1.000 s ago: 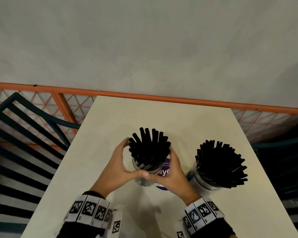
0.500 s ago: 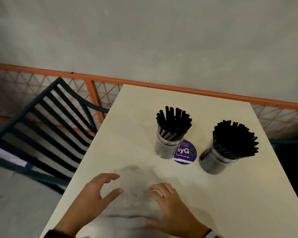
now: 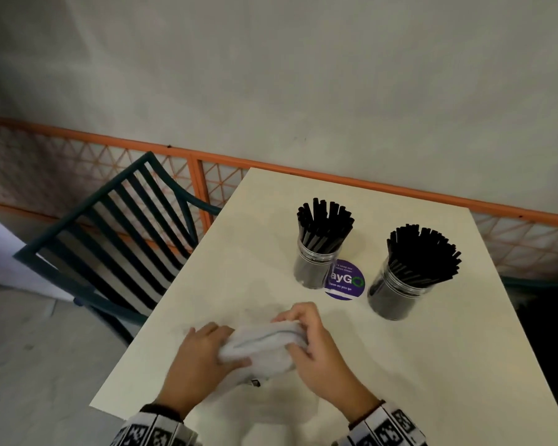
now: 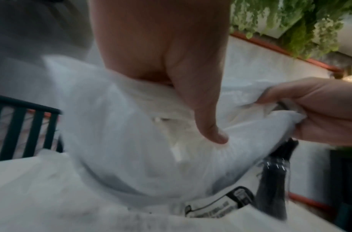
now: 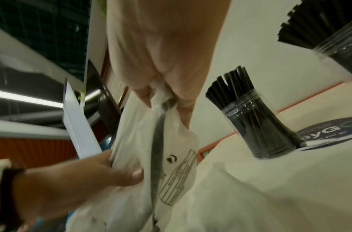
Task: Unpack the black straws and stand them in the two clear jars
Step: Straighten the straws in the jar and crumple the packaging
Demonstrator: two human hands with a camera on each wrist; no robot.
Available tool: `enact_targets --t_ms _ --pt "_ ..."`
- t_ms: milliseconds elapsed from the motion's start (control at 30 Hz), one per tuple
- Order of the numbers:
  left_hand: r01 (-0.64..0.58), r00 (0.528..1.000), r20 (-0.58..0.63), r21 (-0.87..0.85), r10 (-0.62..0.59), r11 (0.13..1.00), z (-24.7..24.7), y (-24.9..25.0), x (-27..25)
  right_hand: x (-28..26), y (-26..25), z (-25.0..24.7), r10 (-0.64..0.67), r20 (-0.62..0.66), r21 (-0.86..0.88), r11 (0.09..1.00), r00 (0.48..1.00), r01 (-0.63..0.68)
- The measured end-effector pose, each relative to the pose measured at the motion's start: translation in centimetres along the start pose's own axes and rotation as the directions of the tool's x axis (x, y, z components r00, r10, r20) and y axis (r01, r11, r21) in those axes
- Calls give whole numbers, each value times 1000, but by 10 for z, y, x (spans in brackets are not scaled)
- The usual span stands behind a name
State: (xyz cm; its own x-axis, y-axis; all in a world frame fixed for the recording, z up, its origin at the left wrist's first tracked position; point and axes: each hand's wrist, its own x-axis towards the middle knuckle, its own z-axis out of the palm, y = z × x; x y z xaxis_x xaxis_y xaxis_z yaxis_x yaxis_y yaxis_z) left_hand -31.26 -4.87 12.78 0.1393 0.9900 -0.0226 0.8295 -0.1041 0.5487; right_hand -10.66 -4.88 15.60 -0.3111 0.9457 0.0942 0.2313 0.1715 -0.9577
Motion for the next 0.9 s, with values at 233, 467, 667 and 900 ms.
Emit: enact_targets --t_ms 233,467,667,900 --pt "153 985 56 -723 -164 674 -29 35 -9 -17 -8 10 -151 -44 -49 988 987 149" --pt "-69 969 -140 -944 -204 321 -30 79 -34 -37 -5 31 -74 5 -59 995 997 75" --pt "10 967 151 -829 206 559 -20 40 -52 -22 -2 25 -21 -188 9 1000 982 23" --pt "181 983 171 -903 -61 391 -15 12 -47 4 -27 78 207 245 483 821 947 -304"
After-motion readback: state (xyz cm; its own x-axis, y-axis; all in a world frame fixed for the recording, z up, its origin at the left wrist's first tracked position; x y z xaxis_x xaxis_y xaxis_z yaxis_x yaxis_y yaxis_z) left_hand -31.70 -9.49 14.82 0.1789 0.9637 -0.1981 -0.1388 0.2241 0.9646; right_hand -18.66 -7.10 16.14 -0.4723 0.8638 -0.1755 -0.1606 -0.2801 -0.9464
